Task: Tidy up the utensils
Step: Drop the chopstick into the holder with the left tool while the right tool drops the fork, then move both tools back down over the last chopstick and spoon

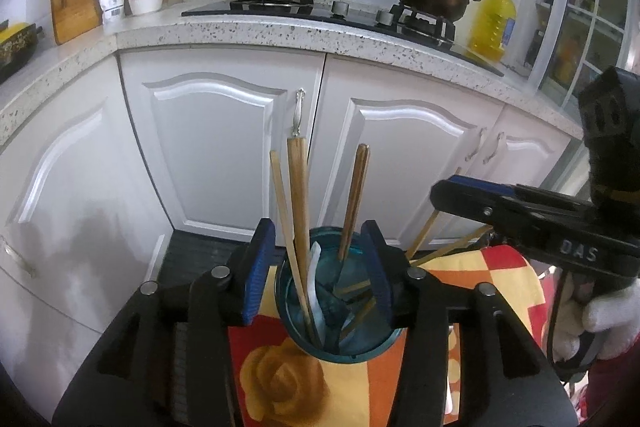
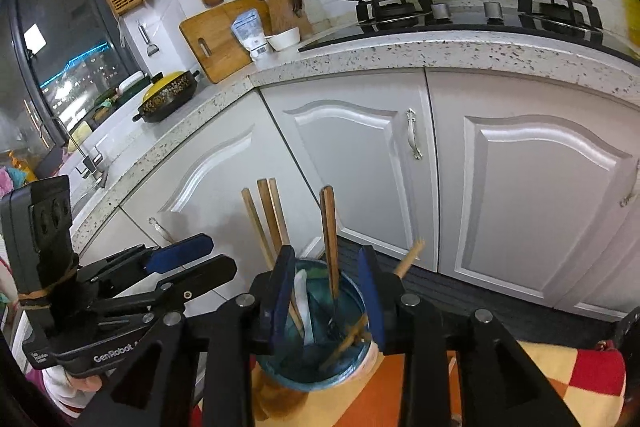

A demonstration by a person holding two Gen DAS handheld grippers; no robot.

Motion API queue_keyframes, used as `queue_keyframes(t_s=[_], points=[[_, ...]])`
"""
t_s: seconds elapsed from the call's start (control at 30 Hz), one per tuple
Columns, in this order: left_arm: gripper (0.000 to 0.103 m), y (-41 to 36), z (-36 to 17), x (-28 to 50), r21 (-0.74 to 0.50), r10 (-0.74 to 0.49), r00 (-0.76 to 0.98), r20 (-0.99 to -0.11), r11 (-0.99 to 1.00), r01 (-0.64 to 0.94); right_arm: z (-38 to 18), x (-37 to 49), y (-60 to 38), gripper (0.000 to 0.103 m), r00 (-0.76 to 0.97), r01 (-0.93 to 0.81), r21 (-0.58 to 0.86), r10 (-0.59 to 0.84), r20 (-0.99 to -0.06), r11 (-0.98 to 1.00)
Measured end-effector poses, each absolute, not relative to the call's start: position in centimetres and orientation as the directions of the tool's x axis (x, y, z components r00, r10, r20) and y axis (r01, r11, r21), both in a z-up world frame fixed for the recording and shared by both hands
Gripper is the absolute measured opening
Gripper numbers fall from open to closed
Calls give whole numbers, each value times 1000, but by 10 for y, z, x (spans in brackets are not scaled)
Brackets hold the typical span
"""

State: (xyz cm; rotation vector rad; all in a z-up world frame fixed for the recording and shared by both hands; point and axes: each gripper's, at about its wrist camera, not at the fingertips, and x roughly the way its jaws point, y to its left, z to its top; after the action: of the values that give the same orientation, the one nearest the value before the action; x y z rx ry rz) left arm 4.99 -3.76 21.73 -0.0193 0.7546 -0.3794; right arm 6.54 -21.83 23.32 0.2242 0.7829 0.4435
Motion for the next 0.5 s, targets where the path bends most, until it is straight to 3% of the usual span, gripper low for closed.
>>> queue_keyframes(t_s=[0.5], points=[[47,-48,203,19,-95,-268,685,-678,955,280,236,10,-227,32,645,-300,310,431,-631,902]])
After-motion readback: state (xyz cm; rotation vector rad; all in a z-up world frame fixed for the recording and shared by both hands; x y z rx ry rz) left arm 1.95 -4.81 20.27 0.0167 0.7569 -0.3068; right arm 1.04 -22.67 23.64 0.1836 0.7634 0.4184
